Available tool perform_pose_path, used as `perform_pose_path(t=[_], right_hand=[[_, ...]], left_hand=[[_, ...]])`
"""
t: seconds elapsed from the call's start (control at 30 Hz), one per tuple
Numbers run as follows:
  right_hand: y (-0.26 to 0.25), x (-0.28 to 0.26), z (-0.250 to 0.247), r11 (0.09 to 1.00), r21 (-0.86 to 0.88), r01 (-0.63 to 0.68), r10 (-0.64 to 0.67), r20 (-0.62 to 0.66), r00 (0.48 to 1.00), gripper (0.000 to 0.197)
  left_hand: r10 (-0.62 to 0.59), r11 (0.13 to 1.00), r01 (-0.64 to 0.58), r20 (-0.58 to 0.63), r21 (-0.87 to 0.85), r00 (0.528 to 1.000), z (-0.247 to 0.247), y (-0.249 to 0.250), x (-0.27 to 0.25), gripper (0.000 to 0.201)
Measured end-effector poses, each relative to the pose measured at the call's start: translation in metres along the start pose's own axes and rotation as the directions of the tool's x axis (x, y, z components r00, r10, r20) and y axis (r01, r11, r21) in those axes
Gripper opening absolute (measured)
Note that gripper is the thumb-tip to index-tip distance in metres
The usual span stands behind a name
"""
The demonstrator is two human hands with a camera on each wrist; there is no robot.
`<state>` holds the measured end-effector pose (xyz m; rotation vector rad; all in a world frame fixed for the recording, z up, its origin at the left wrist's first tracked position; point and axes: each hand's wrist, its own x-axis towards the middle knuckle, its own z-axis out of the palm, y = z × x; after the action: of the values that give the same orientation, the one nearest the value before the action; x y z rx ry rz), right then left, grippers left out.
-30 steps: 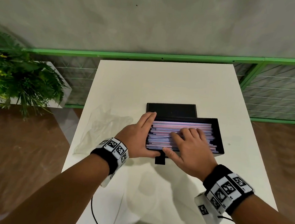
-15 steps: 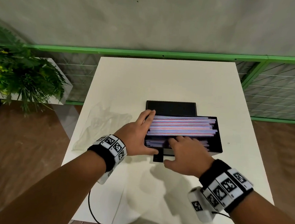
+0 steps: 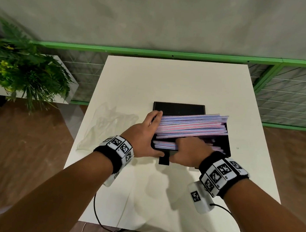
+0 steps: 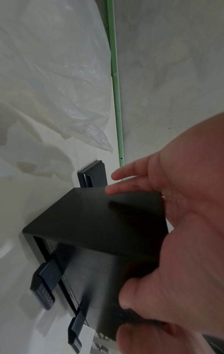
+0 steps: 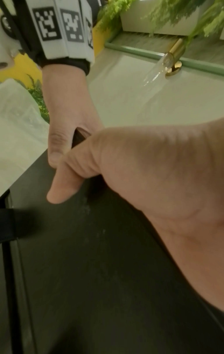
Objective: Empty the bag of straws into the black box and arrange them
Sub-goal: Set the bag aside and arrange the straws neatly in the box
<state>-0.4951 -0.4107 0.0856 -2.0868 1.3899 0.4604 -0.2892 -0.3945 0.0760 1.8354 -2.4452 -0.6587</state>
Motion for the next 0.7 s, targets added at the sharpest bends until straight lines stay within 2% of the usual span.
perform_pose_path(t=[0.1, 0.3, 0.47, 0.7], right_hand=[[-0.0007, -0.0015, -0.0007, 0.999, 0.042, 0.02, -0.021, 0.006, 1.0, 0.046], [-0.0037, 0.0023, -0.0027, 1.0, 0.029, 0.006, -0.007, 0.035, 0.999, 0.056], [-0.0042, 0.0045, -0.0064, 0.999, 0.01, -0.046, 0.045, 0.08, 0.996, 0.046], [-0.0016, 0.0045, -0.0017, 1.0, -0.001, 0.011, -0.011, -0.033, 0.999, 0.04]], left_hand=[[0.004, 1.0, -0.004, -0.004, -0.01, 1.0, 0.0006, 0.0007, -0.0004, 0.138], [-0.003, 1.0, 0.003, -0.009, -0.015, 1.0, 0.0011, 0.0008, -0.0006, 0.138], [-0.006, 1.0, 0.005, -0.018, -0.011, 1.0, 0.0019, 0.0001, 0.0007, 0.138], [0.002, 1.0, -0.002, -0.025, -0.012, 1.0, 0.0034, -0.0007, 0.0007, 0.138]])
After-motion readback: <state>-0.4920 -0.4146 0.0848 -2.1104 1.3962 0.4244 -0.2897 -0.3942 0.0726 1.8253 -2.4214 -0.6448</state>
